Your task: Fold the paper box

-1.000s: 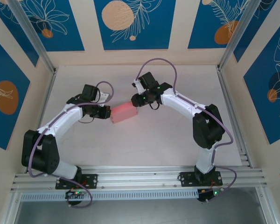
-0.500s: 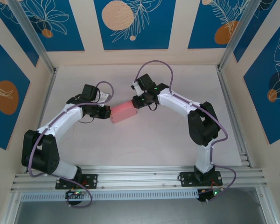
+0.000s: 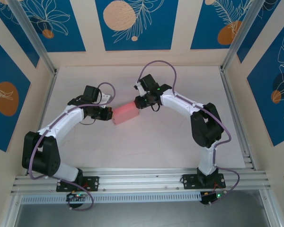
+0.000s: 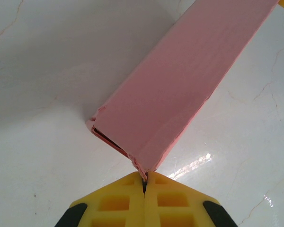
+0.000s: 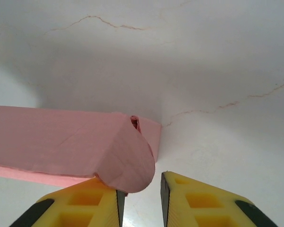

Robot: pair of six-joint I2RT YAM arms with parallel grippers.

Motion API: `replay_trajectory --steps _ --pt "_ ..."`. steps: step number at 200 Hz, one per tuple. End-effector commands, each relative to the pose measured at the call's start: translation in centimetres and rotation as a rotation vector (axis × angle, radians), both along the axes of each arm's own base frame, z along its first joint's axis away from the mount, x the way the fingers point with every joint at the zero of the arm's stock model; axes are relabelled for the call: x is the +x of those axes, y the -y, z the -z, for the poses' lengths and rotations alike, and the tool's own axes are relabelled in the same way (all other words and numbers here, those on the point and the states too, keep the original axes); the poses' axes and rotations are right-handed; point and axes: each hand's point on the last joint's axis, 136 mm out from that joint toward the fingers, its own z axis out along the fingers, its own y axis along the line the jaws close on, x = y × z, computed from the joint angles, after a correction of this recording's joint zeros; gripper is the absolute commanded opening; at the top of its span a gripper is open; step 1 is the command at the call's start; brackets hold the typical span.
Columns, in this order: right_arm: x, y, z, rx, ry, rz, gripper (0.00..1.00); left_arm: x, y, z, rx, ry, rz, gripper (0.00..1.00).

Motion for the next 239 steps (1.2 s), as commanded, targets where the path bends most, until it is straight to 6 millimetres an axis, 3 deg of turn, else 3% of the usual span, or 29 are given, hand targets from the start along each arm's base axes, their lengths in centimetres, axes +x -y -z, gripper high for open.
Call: replay_trajectory --steps 1,60,119,134,158,182,224,239 --pt "1.5 0.4 -0.5 -0.01 0.041 0.015 0.28 -0.6 -0.2 0.8 0.032 -0.047 0.002 0.0" --pt "2.1 -0.7 -0.6 0.015 0.065 -0.041 0.24 -0.6 -0.1 0.8 0.032 -0.049 0.006 0.0" --pt "2.8 0.3 -2.3 -0.061 0.213 -0.082 0.46 -0.4 -0.1 0.6 0.033 -0.044 0.006 0.0" --pt "2.7 0.5 -2.6 -0.063 0.233 -0.101 0.47 -0.4 -0.1 0.5 0.029 -0.04 0.007 0.0" --pt "2.1 0.3 -3.0 -0.041 0.22 -0.119 0.47 -0.4 0.0 -0.2 0.012 -0.022 0.005 0.23" --pt "1.4 0.0 -3.6 -0.008 0.203 -0.13 0.46 -0.5 0.1 -1.0 0.008 -0.006 0.01 0.38" --pt "0.4 0.4 -3.9 0.0 0.209 -0.174 0.4 -0.9 -0.1 -3.5 -0.013 0.057 0.002 0.59" --pt "-0.4 0.2 -4.0 0.023 0.209 -0.225 0.39 -0.7 -0.7 -4.7 0.002 0.103 -0.023 0.62"
